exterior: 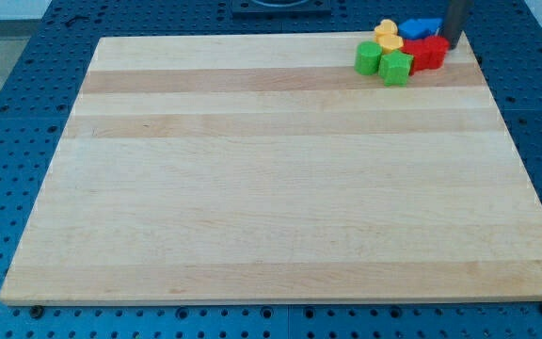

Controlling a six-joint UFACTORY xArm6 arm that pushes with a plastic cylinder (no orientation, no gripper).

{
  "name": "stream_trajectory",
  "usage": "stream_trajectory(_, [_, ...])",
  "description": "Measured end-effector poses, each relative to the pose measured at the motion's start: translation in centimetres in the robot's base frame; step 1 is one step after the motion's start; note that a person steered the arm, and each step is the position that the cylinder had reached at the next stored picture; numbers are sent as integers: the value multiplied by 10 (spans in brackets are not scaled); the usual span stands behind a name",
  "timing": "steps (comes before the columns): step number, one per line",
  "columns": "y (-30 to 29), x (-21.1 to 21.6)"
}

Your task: Separate red circle and red star

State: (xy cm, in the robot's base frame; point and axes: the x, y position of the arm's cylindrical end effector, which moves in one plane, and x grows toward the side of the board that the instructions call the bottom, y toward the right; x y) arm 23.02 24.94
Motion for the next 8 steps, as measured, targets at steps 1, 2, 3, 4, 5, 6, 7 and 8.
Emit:
stream_trajectory(1, [-13,8])
stream_trajectory(2, [-26,19])
stream_trajectory(3, [-35,36])
stream_trajectory(4, [-40,53])
stream_trajectory(5, [-50,74])
stream_trajectory(6, [-63,93])
stream_trajectory(7, [-75,109])
stream_trajectory(8, [-75,102])
